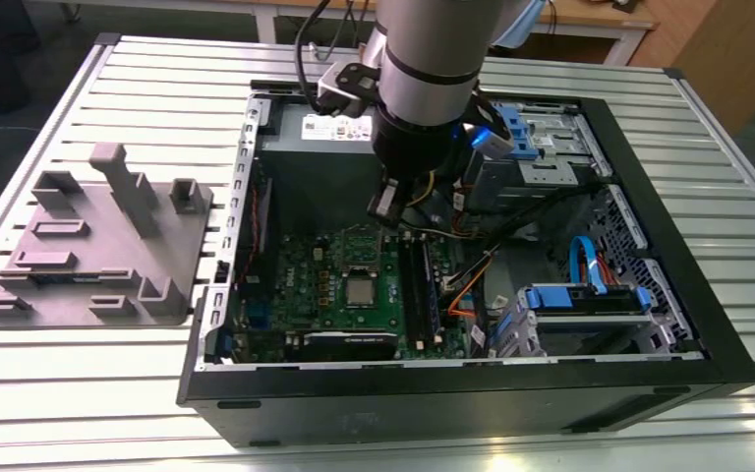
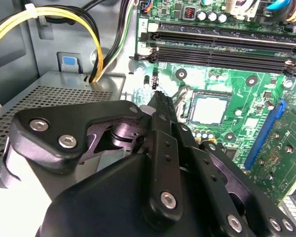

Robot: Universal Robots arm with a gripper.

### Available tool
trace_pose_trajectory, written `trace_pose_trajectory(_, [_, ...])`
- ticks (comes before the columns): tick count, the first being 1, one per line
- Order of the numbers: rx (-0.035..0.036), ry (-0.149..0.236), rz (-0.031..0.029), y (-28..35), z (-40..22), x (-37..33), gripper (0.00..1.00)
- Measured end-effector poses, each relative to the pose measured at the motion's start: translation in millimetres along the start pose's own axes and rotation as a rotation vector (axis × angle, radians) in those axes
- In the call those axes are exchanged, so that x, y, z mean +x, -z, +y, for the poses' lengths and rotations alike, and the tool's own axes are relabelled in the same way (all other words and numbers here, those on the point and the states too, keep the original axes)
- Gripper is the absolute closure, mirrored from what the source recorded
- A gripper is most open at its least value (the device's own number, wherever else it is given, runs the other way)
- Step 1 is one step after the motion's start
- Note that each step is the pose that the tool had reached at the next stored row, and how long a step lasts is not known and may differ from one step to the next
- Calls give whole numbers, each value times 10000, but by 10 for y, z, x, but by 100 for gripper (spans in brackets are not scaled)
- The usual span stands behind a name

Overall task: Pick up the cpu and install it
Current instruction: 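Close the cpu cover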

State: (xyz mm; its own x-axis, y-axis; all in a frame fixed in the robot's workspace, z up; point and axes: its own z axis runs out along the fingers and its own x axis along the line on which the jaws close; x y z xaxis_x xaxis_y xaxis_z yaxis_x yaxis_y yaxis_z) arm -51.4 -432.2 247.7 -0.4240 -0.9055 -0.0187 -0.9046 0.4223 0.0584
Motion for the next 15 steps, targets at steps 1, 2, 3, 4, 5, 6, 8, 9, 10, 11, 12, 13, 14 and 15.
trace_pose_trajectory(1, [0,23,2,3,-2,5,90])
trace_pose_trajectory(2, [-1,44,4,5,-5,10,90])
trace_pose_trajectory(3, [-1,68,4,5,-7,16,90])
trace_pose_trajectory(4, [-1,92,6,6,-10,21,90])
trace_pose_trajectory(5, [-3,116,6,6,-12,26,90])
trace_pose_trajectory(6, [-2,143,8,6,-15,31,90])
trace_pose_trajectory(8, [-4,197,12,7,-18,40,90])
trace_pose_trajectory(9, [-4,225,14,7,-20,44,90])
trace_pose_trajectory(10, [-5,252,15,7,-22,49,90])
trace_pose_trajectory(11, [-5,278,17,7,-24,55,90])
trace_pose_trajectory(12, [-6,300,18,8,-25,60,90])
trace_pose_trajectory(13, [-6,321,20,8,-26,64,90])
trace_pose_trajectory(14, [-7,340,21,8,-27,65,90])
trace_pose_trajectory(15, [-7,358,21,7,-28,66,90])
